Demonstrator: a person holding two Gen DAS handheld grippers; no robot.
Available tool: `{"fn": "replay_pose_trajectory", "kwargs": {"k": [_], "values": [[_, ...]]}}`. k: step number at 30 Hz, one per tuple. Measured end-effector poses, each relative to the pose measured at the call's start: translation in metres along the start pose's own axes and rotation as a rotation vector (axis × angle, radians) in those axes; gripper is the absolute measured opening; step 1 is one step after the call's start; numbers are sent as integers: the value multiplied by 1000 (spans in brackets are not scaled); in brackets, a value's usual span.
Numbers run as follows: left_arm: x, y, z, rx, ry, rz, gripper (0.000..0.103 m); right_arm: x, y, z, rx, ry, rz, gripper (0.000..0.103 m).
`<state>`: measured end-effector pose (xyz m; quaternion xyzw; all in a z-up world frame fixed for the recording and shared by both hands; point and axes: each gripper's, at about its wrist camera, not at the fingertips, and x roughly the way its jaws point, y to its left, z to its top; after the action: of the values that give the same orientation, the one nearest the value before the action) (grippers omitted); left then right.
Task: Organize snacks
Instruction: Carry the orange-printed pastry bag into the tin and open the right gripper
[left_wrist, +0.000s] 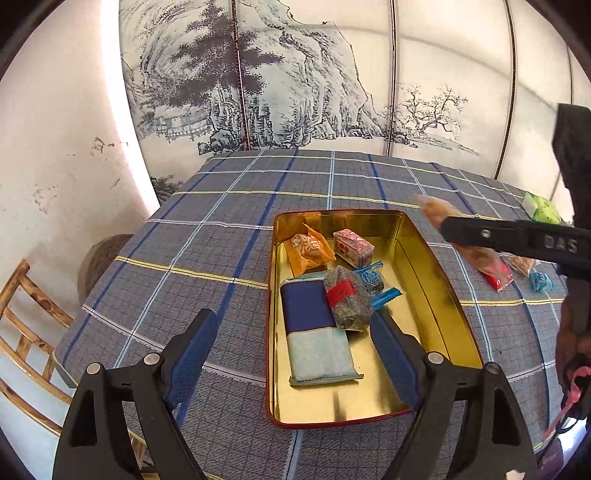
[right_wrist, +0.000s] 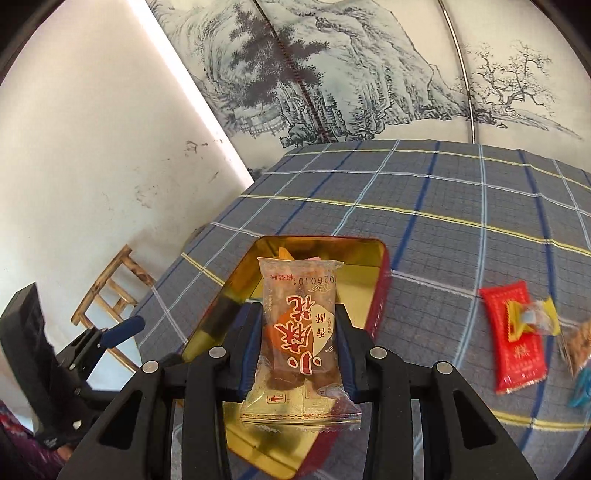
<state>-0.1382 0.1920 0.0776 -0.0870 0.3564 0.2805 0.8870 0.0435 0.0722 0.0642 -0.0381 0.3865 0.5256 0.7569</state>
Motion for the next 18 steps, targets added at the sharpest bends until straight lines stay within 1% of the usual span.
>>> {"fn": "replay_pose_trajectory", "kwargs": {"k": [7, 18], "values": [[6, 6, 3, -15, 4, 17, 86, 33, -3, 18, 23, 18, -13, 38], [14, 13, 3, -20, 10, 27, 87, 57, -3, 22, 44, 40, -22, 38]]}}
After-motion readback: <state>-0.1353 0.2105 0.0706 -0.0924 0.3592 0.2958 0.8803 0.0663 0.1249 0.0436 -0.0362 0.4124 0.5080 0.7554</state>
